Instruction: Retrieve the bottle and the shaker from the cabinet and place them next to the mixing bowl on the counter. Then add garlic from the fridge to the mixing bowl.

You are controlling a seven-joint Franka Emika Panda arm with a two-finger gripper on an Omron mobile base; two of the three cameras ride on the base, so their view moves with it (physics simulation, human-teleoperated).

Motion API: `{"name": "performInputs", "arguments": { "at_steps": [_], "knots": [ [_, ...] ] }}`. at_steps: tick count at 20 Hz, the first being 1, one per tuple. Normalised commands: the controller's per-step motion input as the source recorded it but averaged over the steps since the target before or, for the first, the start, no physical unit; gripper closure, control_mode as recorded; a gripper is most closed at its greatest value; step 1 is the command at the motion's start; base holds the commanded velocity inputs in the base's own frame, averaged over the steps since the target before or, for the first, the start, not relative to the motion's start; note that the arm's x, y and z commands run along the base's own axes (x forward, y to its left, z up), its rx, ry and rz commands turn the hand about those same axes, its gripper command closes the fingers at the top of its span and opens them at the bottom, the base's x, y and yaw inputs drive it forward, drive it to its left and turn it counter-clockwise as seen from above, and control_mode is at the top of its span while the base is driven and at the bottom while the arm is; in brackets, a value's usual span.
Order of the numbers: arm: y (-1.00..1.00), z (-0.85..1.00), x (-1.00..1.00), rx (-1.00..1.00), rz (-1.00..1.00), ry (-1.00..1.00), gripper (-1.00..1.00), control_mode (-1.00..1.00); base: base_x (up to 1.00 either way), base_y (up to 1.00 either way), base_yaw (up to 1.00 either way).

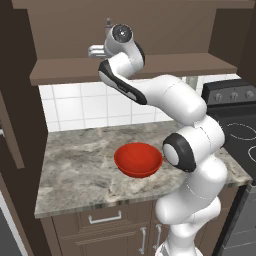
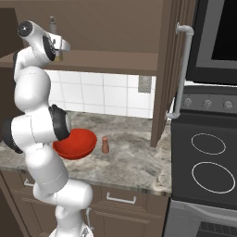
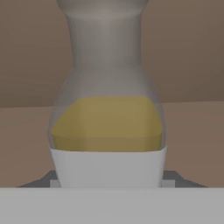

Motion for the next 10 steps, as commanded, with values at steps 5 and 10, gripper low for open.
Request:
{"name": "performInputs", "arguments": {
  "at_steps": [5,10],
  "knots": [
    [-0.18,0.0,-0.57,0.0,0.0,-0.02,1.0,-1.0,0.0,0.0,0.0],
    [-0.27,0.0,-0.82,0.01,0.0,-0.05,1.0,-1.0,0.0,0.0,0.0]
  ]
}}
